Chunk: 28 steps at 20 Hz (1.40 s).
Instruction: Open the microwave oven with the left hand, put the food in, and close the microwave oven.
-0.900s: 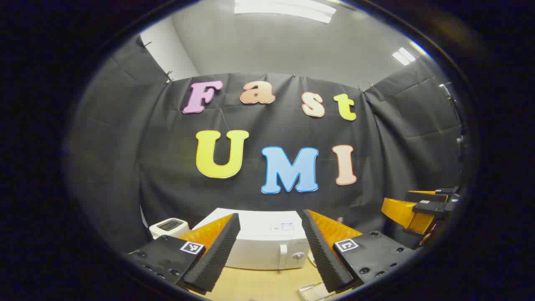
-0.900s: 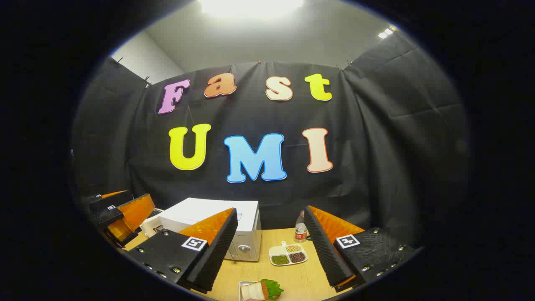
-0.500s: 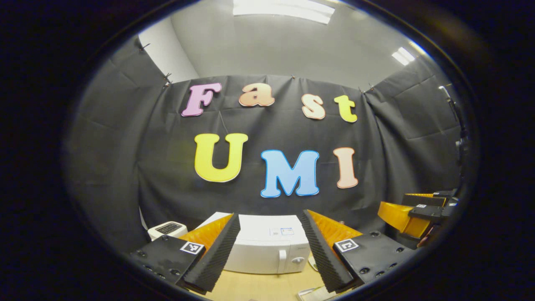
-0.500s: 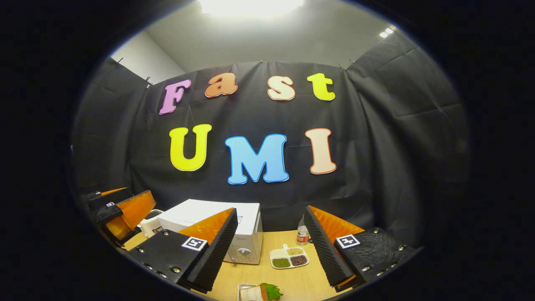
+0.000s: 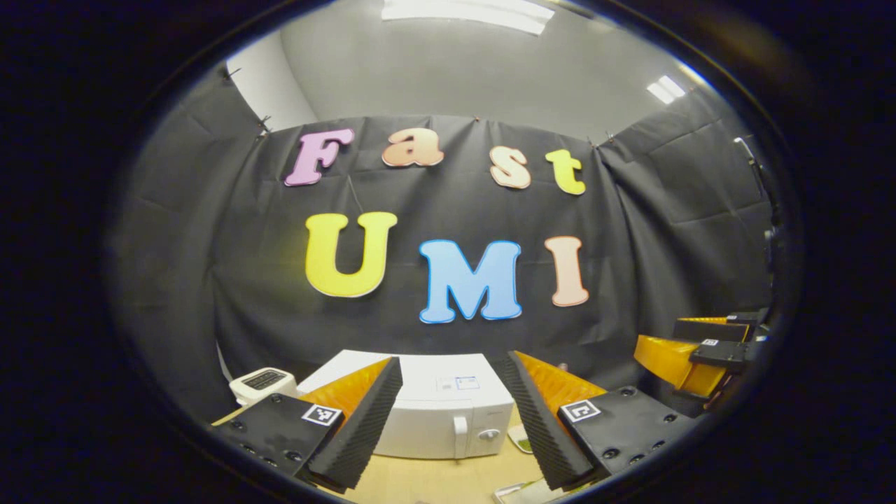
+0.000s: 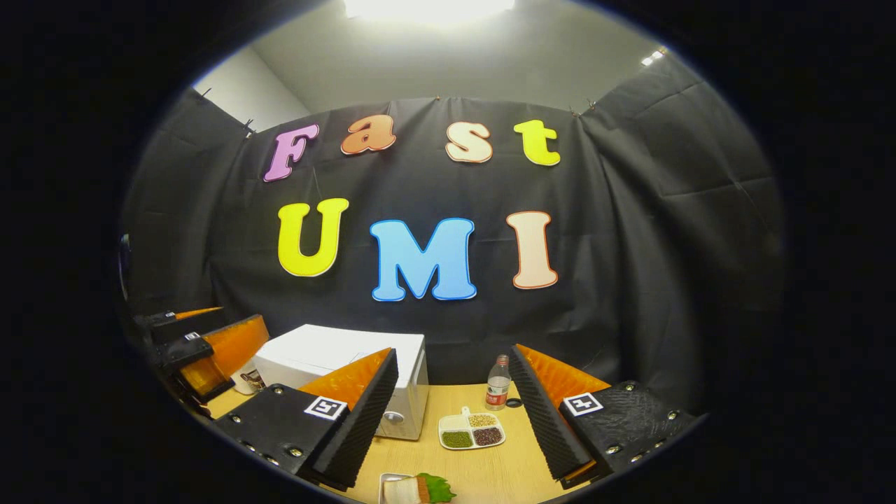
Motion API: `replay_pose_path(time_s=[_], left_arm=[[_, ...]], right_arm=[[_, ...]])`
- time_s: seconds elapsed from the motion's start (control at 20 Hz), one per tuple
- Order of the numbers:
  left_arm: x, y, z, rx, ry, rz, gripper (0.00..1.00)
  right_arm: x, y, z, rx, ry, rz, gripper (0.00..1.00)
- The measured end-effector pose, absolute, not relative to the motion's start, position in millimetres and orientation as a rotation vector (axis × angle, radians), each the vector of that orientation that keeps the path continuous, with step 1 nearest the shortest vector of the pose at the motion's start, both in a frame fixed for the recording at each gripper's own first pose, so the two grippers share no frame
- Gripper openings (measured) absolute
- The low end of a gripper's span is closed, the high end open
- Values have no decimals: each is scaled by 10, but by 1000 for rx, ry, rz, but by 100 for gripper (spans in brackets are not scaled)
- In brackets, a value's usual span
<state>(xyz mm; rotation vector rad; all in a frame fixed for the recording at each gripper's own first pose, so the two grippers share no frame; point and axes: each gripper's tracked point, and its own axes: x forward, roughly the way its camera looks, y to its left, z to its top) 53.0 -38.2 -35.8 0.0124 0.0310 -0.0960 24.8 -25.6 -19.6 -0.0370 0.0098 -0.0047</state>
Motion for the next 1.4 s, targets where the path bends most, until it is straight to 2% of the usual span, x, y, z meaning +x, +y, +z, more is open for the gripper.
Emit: replay_pose_path(time_s=[0.1, 0.15, 0.25, 0.45, 0.5, 0.55, 0.6, 0.75, 0.9, 1.0, 1.05, 1.15, 1.2, 1.25, 1.3, 1.35, 1.4], left_arm=[[685, -420, -669, 16, 59, -104, 98], [775, -462, -841, 13, 78, -110, 100], [973, -523, -1153, 18, 101, -119, 95], [1378, -539, -1873, 27, 178, -98, 95], [1463, -547, -2109, 28, 215, -94, 100], [1551, -539, -2292, 31, 241, -87, 95], [1625, -525, -2449, 39, 264, -79, 100], [1831, -542, -2815, 51, 319, -71, 98], [2001, -540, -3106, 62, 356, -63, 100], [2011, -477, -3232, 67, 395, -40, 92], [1919, -568, -3226, 35, 411, -57, 61], [1972, -592, -3223, 53, 415, -66, 29], [1984, -582, -3249, 39, 424, -65, 27], [1983, -583, -3238, 20, 442, -69, 19], [1988, -565, -3250, 11, 451, -73, 19], [1988, -564, -3239, 11, 462, -75, 7], [1974, -561, -3246, 7, 470, -83, 7]], right_arm=[[271, -333, -305, -49, 31, -17, 96], [277, -372, -366, -56, 45, -23, 96], [276, -430, -451, -59, 68, -34, 96], [296, -534, -565, -71, 92, -45, 97], [307, -559, -583, -74, 98, -48, 96], [311, -578, -613, -74, 105, -49, 96], [318, -592, -627, -74, 109, -48, 96], [353, -627, -710, -75, 130, -53, 96], [393, -646, -795, -84, 158, -57, 96], [404, -632, -852, -95, 175, -53, 96], [409, -630, -868, -102, 180, -53, 96], [418, -601, -877, -107, 186, -47, 96], [418, -572, -871, -107, 186, -41, 96], [426, -555, -863, -109, 183, -35, 96], [437, -539, -840, -109, 179, -32, 97], [439, -526, -834, -104, 177, -28, 97], [438, -507, -819, -97, 174, -24, 97]])
